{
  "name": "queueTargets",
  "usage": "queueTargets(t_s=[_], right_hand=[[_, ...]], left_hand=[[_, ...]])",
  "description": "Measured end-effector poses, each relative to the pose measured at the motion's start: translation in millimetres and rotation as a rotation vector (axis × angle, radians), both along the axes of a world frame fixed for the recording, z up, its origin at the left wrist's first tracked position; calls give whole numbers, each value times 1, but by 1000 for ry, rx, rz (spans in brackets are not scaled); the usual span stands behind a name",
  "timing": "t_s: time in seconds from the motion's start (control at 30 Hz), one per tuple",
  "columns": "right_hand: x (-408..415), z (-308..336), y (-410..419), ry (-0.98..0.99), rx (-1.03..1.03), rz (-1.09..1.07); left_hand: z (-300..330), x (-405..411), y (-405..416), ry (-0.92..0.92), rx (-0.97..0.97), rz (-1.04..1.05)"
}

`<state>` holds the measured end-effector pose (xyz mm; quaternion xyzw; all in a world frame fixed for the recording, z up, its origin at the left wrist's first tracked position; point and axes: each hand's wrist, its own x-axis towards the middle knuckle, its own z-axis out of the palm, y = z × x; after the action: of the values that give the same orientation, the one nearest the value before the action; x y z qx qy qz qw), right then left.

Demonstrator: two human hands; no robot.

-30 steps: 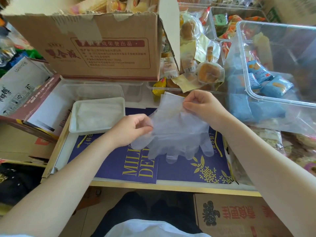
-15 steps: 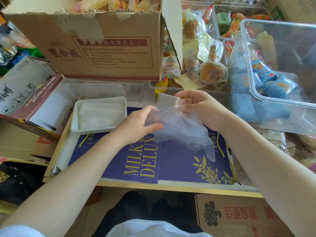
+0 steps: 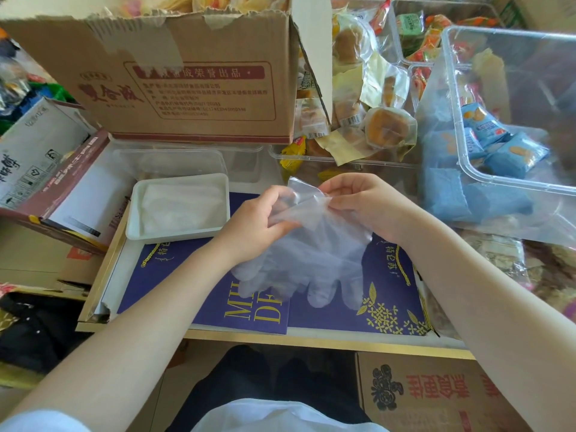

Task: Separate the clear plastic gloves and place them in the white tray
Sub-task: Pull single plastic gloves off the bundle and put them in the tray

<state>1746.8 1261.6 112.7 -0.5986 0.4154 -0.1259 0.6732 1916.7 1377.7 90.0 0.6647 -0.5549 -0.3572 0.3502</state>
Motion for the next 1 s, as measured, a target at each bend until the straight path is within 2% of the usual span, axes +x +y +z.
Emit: queueTargets(t_s=[0.1,0.17,0.33,0.4,0.47,0.53,0.63,0.73,0.87,1.0], right_hand=[[-4,-1,-2,33,-21,-9],[-7,-2,-2,62,-40,10],[-7,0,0,118,-305,158],[-7,-2,-1,147,-330,187],[-9,-8,-5,178,-256,153],[-15,-16,-7,137,-79,72],[-30,-31,-7,-138,309,5],[-37,-43,-4,-287,521,61],[-33,-44,-3,-197,502,137],[-27,-40,0,-15,271,106]], left_hand=[[0,1,-3,74,8,95],[-1,3,-3,58,15,117],[-8,5,-2,-7,73,55],[-10,4,-3,-9,54,66],[-10,3,-4,25,22,110],[-10,4,-5,45,1,133],[-10,5,-7,162,-1,183],[-8,4,-9,310,29,270],[-3,2,-12,524,75,367],[4,6,-12,508,84,320]])
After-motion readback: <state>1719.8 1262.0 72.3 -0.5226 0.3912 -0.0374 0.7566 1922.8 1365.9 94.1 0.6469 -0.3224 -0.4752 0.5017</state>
